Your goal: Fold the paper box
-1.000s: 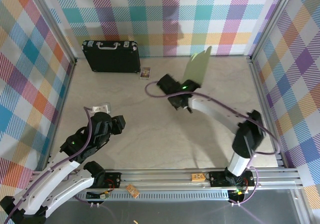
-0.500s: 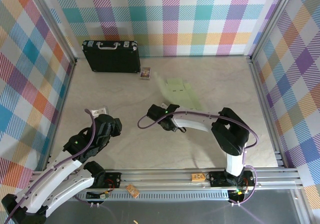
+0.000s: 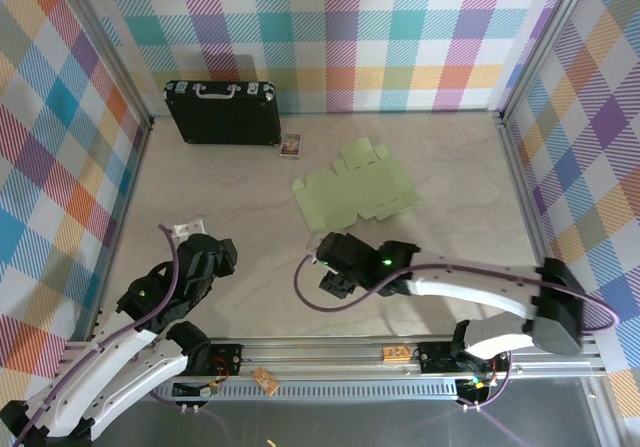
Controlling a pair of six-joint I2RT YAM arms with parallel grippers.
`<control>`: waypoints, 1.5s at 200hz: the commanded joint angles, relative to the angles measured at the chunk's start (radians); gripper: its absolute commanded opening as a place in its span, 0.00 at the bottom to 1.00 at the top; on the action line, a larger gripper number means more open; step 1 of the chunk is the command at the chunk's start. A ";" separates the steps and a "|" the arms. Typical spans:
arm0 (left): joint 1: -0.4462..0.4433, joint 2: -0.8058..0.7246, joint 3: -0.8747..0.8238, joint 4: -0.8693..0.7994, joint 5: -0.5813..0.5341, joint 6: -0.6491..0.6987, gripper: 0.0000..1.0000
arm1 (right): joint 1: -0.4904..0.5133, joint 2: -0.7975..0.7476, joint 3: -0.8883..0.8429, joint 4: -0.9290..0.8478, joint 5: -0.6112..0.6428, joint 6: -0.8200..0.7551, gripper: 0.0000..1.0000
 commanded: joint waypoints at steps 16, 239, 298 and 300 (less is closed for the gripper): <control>0.006 0.091 0.026 0.062 0.184 0.065 0.43 | -0.318 -0.093 -0.037 0.111 -0.241 0.123 0.86; 0.000 0.225 -0.004 0.123 0.369 0.084 0.53 | -0.669 0.438 0.027 0.094 -0.795 0.449 0.51; 0.001 0.208 0.011 0.094 0.360 0.079 0.53 | -0.468 0.287 0.109 0.157 -0.789 0.461 0.64; 0.001 0.208 0.011 0.094 0.361 0.079 0.53 | -0.473 0.278 0.110 0.155 -0.775 0.457 0.64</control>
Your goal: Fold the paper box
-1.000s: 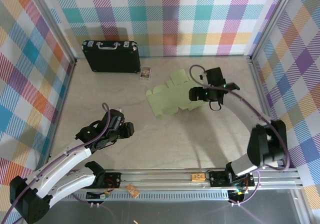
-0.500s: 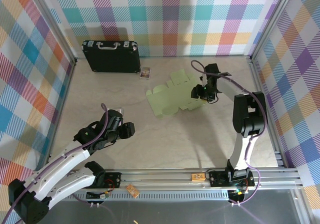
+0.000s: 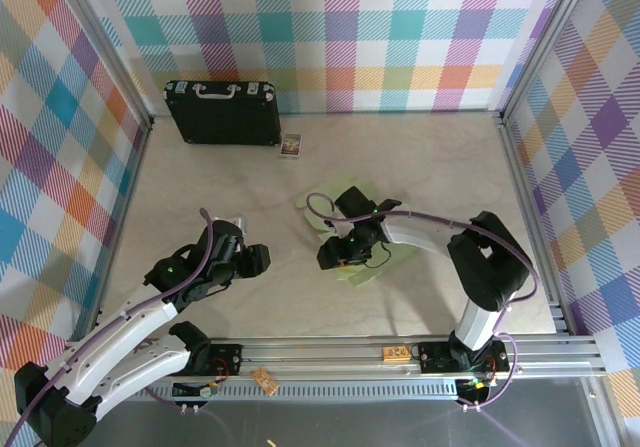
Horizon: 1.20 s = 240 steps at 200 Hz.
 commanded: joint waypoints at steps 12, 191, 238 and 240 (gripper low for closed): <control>0.001 -0.016 0.004 -0.012 0.014 0.006 0.54 | -0.083 -0.168 0.050 0.026 0.115 -0.024 0.65; -0.172 0.709 0.203 0.462 0.339 -0.007 0.33 | -0.358 -0.675 -0.500 -0.130 0.162 0.157 0.56; -0.172 0.847 0.218 0.468 0.318 0.001 0.26 | -0.347 -0.626 -0.505 -0.133 0.152 0.174 0.56; -0.172 0.852 0.216 0.469 0.318 0.000 0.26 | -0.346 -0.623 -0.506 -0.132 0.152 0.175 0.56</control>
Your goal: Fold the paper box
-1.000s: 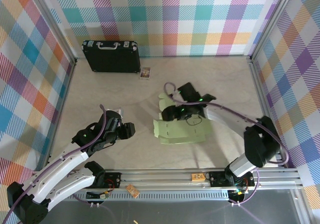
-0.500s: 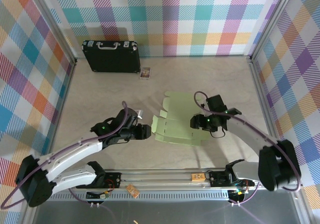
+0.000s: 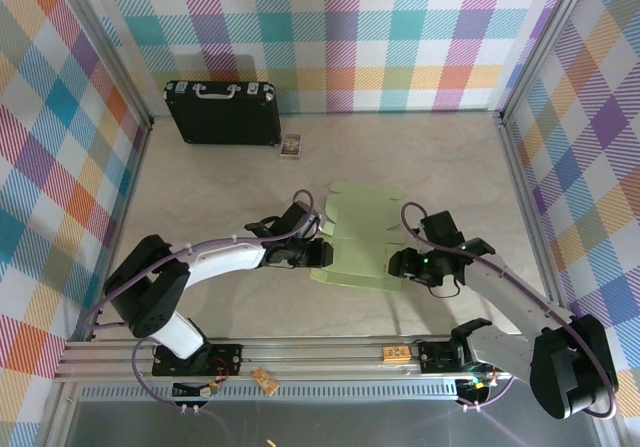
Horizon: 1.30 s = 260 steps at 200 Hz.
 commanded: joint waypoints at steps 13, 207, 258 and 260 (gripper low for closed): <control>-0.011 0.070 0.007 0.018 0.005 0.004 0.25 | 0.024 0.032 -0.012 -0.009 -0.018 0.026 0.55; -0.012 0.113 -0.071 0.061 -0.022 0.021 0.20 | 0.198 0.255 0.137 -0.060 0.098 0.023 0.40; -0.010 0.114 -0.069 0.056 -0.023 0.024 0.19 | 0.261 0.311 0.210 -0.081 0.139 0.001 0.43; -0.011 0.113 -0.069 0.056 -0.023 0.024 0.19 | 0.263 0.312 0.212 -0.078 0.137 0.001 0.43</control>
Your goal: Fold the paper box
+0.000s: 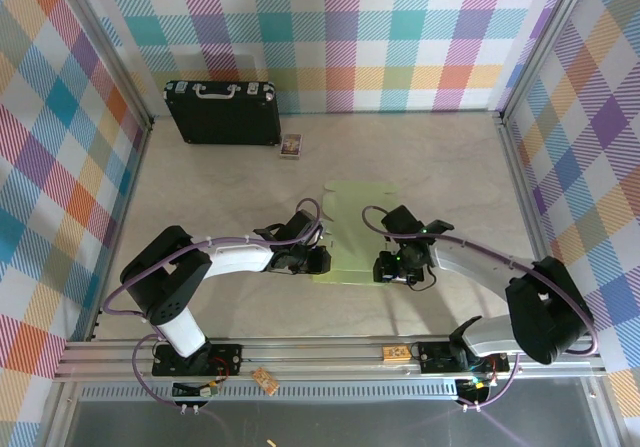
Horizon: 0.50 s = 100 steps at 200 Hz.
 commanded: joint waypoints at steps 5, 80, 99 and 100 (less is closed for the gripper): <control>-0.008 0.021 -0.018 -0.047 -0.007 0.021 0.19 | 0.033 0.019 0.044 -0.011 0.014 -0.023 0.43; -0.008 0.018 -0.019 -0.043 -0.003 0.020 0.19 | 0.089 0.089 0.078 0.079 -0.023 -0.032 0.44; -0.009 0.016 -0.021 -0.044 -0.002 0.020 0.19 | 0.088 0.113 0.064 0.113 -0.027 -0.028 0.44; -0.009 0.016 -0.021 -0.044 -0.003 0.020 0.19 | 0.089 0.114 0.064 0.115 -0.028 -0.028 0.44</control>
